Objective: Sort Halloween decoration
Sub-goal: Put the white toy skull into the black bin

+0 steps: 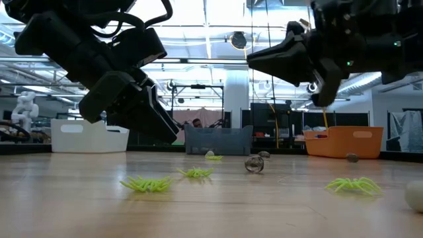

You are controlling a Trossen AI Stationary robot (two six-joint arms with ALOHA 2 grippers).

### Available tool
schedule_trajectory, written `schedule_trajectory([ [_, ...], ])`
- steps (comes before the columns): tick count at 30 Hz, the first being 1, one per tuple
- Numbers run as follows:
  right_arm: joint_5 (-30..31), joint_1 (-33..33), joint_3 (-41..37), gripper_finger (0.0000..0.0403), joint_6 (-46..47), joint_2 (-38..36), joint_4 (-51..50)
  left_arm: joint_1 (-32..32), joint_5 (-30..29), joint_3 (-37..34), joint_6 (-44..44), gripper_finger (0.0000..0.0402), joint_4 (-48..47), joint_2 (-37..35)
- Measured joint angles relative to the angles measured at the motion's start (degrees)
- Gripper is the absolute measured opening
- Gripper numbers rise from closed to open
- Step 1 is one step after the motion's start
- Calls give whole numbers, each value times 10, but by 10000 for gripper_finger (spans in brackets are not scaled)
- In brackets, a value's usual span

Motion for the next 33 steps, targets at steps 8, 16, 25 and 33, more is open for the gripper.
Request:
schedule_trajectory([
  [8,-1,-50,57,22,200,0,-25,0,0,0,1,189,7,0],
  [16,-28,-168,167,23,324,-3,-227,-13,0,0,0,189,4,0],
  [25,-102,-346,369,23,355,24,-554,-31,0,0,-4,189,4,0],
  [33,-185,-440,411,34,418,70,-618,-51,-1,0,-19,189,-13,0],
])
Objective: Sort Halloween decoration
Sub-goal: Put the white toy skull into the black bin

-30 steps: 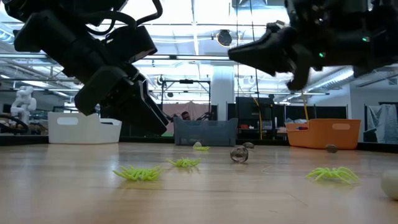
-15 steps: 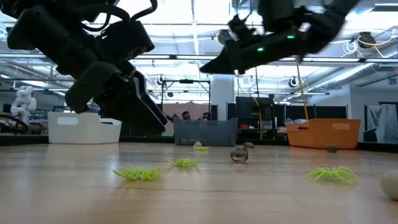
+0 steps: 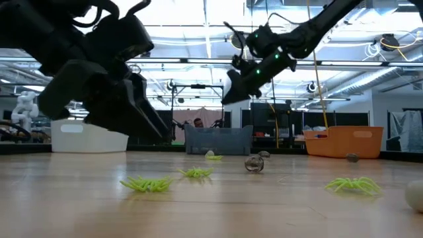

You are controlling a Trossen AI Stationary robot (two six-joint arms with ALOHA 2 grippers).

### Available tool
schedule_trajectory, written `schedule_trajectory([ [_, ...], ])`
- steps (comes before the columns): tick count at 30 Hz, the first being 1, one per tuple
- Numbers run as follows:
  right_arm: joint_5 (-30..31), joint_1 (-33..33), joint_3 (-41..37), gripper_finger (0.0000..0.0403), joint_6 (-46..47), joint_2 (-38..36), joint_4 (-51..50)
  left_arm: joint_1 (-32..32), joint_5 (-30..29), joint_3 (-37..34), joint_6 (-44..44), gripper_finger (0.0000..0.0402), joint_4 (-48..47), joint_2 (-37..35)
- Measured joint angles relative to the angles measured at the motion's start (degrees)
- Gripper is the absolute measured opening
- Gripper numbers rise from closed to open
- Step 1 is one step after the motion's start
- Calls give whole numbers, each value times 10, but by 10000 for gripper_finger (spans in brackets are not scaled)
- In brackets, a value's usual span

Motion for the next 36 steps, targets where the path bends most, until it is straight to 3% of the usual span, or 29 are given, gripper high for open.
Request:
schedule_trajectory([
  [3,-11,-8,0,69,29,11,-8,-7,-19,0,0,189,-4,0],
  [9,-9,-9,0,180,28,3,-22,-9,-31,0,0,189,-5,0],
  [15,-9,12,0,248,-4,-67,-83,-9,-31,0,0,189,-8,0],
  [21,-10,87,0,247,-41,-172,-283,-9,-34,0,-20,189,-21,0],
  [25,-11,162,-18,237,-17,-221,-394,-8,-39,0,-18,189,-20,0],
  [30,-2,267,-86,227,74,-278,-441,-3,-49,0,-13,189,-20,0],
  [36,70,399,-140,220,210,-330,-471,-1,-50,0,-12,189,-21,0],
])
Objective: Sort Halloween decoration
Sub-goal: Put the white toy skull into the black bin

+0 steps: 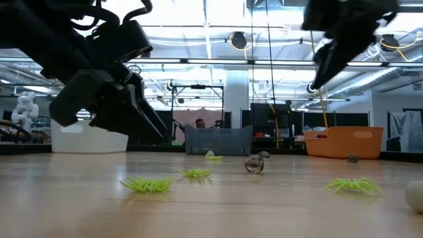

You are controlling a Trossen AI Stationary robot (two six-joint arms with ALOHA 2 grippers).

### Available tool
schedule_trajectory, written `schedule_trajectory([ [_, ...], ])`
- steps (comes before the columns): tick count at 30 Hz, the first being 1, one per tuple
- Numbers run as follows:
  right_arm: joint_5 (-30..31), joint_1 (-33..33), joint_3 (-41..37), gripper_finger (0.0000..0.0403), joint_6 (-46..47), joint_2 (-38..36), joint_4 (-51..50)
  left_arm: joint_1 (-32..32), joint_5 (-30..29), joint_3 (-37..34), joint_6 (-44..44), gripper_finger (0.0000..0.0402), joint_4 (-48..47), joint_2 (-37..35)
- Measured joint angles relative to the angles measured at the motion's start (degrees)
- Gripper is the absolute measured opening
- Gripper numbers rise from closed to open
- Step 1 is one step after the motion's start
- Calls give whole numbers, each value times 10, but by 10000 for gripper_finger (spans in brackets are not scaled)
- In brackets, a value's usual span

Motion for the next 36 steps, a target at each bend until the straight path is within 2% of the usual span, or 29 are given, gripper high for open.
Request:
schedule_trajectory([
  [7,86,132,-21,215,57,-4,28,0,-2,0,-3,189,4,0],
  [15,101,236,-61,214,178,2,53,-16,9,0,-17,189,14,0],
  [20,102,311,-70,214,183,10,102,-21,12,0,-18,189,18,0],
  [26,103,363,-70,214,146,65,175,-20,13,0,-19,189,20,0],
  [32,125,396,-70,214,171,153,231,-21,13,0,-51,189,22,0],
  [36,184,434,-71,214,208,203,282,-20,13,0,-60,189,22,0],
])
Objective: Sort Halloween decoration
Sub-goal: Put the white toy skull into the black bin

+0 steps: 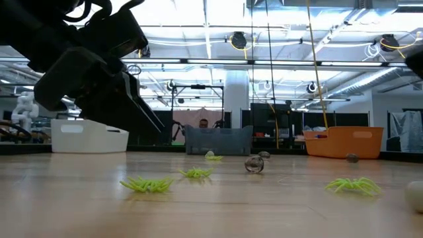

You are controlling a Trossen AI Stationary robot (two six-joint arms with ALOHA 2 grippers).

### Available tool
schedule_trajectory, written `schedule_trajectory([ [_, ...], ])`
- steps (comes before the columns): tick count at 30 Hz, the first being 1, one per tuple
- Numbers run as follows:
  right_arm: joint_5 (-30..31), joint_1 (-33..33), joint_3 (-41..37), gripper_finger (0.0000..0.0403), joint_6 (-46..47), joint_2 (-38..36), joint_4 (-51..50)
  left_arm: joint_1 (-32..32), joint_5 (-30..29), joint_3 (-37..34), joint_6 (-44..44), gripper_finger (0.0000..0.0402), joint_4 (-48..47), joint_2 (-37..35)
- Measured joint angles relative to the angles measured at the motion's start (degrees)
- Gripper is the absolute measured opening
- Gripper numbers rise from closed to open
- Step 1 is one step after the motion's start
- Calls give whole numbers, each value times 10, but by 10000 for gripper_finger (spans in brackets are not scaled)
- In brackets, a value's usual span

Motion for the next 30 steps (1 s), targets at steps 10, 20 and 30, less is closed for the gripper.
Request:
schedule_trajectory([
  [10,184,120,0,214,151,80,23,0,0,0,-3,189,1,0],
  [20,255,174,0,186,265,145,-20,0,0,0,-7,189,13,0],
  [30,262,178,0,124,298,145,-86,0,-1,0,-33,189,13,0],
])
